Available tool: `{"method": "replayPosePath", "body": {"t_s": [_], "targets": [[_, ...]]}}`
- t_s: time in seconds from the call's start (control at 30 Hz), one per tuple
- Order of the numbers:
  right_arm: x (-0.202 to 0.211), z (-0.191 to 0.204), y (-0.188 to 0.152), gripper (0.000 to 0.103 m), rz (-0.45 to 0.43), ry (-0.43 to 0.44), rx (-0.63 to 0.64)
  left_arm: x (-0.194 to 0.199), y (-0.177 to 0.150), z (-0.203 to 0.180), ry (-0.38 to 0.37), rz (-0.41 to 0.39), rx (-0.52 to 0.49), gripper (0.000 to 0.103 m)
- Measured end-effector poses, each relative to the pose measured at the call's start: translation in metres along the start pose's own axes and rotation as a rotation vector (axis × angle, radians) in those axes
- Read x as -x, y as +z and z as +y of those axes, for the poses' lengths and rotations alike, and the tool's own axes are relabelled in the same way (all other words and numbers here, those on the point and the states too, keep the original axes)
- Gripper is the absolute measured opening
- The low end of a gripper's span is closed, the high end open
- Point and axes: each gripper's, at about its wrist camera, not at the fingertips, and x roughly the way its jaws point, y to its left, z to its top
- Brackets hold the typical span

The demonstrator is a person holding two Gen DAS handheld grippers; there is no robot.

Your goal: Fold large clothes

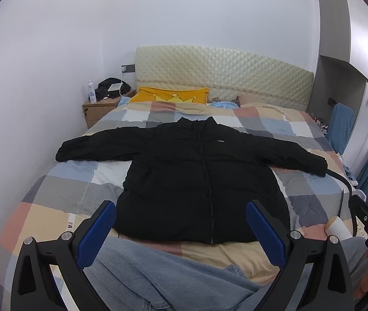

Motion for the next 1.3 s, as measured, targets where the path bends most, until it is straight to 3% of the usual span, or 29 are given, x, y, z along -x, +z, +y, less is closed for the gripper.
{"method": "replayPosePath", "body": {"t_s": [0.27,0.8,0.9,1.3], "targets": [[-0.013,0.002,0.003,0.103,0.015,-0.008,0.026,-0.004,0.007,0.002,0.018,-0.035,-0.017,0.101],[-0.048,0.003,0.005,0.103,0.067,0.007,0.015,-0.05,0.012,-0.002,0.031,0.032,-0.009,0.101],[-0.052,0.003,0.008,0.103,0.061,0.042,0.013,-0.054,0.013,-0.003,0.029,0.032,-0.015,0.101],[-0.07,-0.004,0.028,0.103,0.012,0.026,-0.012,-0.076,0.043,-0.013,0.003,-0.005,-0.027,0.101]]}}
